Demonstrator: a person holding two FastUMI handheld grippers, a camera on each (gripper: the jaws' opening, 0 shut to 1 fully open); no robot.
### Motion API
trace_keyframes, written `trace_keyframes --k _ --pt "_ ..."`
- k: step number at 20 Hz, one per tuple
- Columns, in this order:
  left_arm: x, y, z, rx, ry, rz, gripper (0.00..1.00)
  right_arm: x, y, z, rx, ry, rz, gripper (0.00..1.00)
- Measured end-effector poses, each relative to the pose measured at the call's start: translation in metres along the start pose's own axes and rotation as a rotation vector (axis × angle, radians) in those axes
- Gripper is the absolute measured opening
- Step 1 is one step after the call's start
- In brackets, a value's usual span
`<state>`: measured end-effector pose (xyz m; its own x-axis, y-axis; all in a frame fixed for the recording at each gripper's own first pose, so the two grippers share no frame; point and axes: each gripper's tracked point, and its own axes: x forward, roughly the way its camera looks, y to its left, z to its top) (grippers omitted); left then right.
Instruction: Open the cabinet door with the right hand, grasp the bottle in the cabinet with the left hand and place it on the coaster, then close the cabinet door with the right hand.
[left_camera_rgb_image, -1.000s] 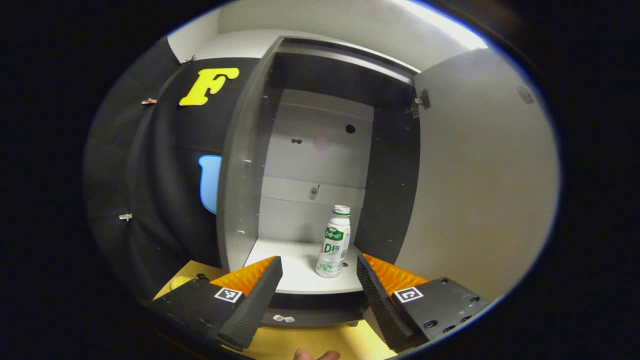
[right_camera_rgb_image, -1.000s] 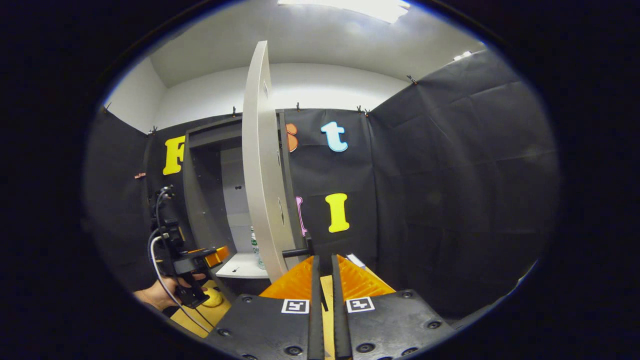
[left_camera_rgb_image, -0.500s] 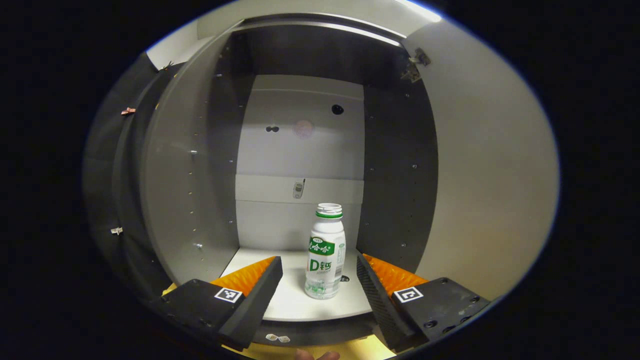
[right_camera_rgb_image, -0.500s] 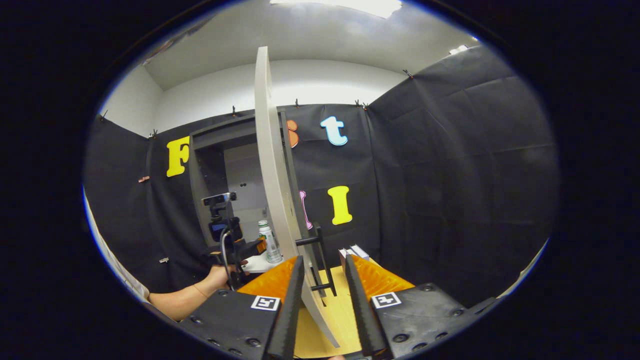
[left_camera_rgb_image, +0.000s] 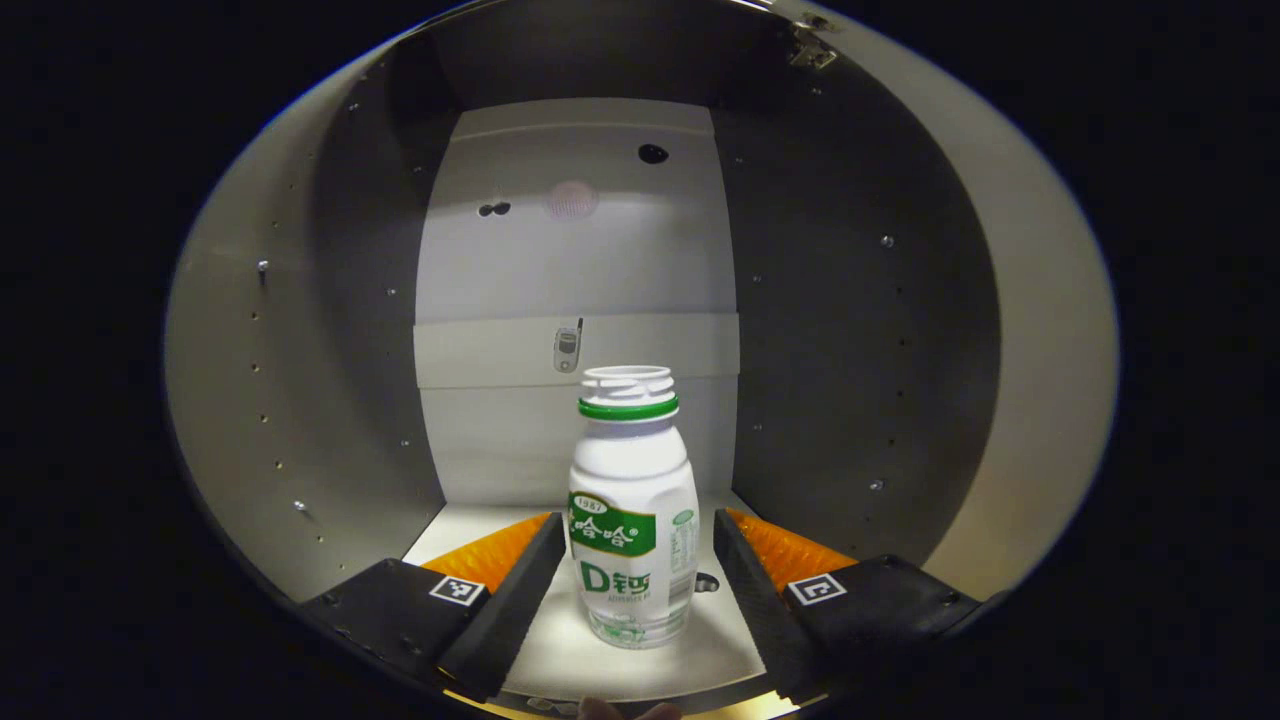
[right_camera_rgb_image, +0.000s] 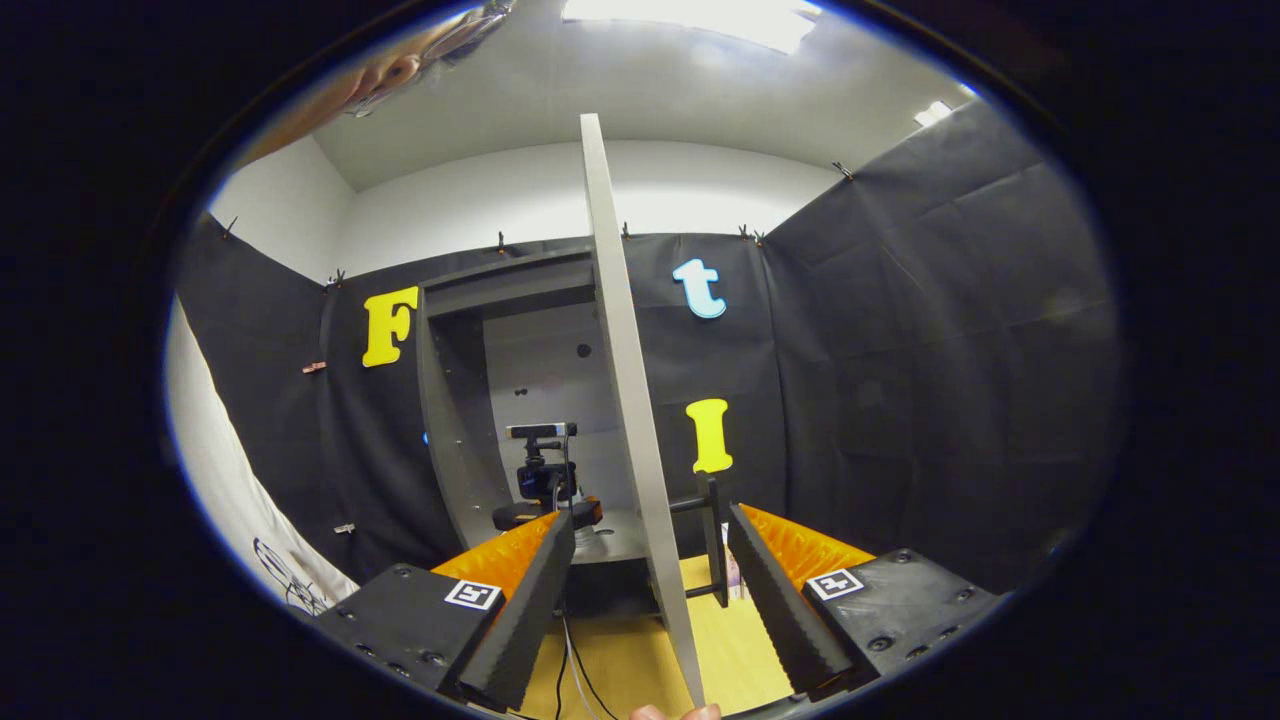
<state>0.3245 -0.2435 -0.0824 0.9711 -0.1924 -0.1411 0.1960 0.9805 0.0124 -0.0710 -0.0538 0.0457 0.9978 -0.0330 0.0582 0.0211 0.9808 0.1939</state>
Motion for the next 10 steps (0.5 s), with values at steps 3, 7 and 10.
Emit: trace_keyframes --k 3,7,10 --pt "0.013 0.001 -0.004 -0.015 0.016 0.010 0.92 0.002 0.000 -0.003 -0.010 0.005 0.007 0.95" --pt "0.008 0.004 0.000 -0.013 0.014 0.023 0.75 0.003 0.008 -0.005 -0.011 0.020 0.026 0.95" --pt "-0.015 0.015 0.011 -0.030 -0.009 0.009 0.74 0.000 0.021 -0.001 -0.021 -0.002 0.032 0.95"
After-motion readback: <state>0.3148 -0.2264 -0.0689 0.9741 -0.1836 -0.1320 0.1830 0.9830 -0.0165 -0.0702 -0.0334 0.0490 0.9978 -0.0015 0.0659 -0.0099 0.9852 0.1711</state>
